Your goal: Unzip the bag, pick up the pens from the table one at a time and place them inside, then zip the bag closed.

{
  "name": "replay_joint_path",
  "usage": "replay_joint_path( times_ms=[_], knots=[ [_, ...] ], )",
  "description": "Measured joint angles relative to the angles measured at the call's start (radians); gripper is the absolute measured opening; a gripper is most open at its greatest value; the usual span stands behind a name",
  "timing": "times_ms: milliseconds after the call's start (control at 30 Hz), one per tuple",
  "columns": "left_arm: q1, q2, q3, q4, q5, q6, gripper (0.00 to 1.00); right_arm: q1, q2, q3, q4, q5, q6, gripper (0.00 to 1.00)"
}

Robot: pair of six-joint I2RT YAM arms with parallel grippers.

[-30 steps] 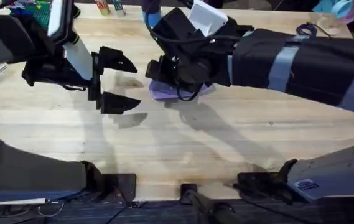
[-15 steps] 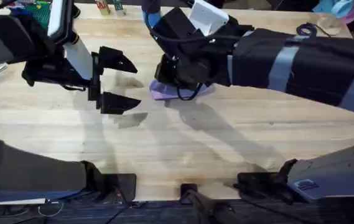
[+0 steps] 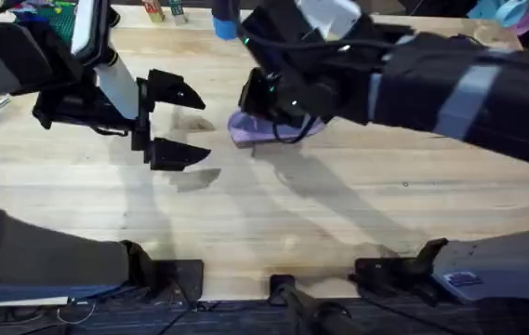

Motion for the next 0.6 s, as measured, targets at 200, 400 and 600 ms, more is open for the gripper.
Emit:
replay_joint_path(
  times_ms=[200, 400, 600],
  knots=[
    [0.000, 0.000, 0.000, 0.000, 0.000, 0.000, 0.995, -0.023, -0.022, 0.000, 0.005, 0.007, 0.000, 0.031],
    [0.000, 0.000, 0.000, 0.000, 0.000, 0.000, 0.993, -0.024, -0.022, 0.000, 0.018, 0.008, 0.000, 0.031],
    [0.000, 0.000, 0.000, 0.000, 0.000, 0.000, 0.995, -0.024, -0.022, 0.000, 0.037, 0.015, 0.000, 0.031]
  ],
)
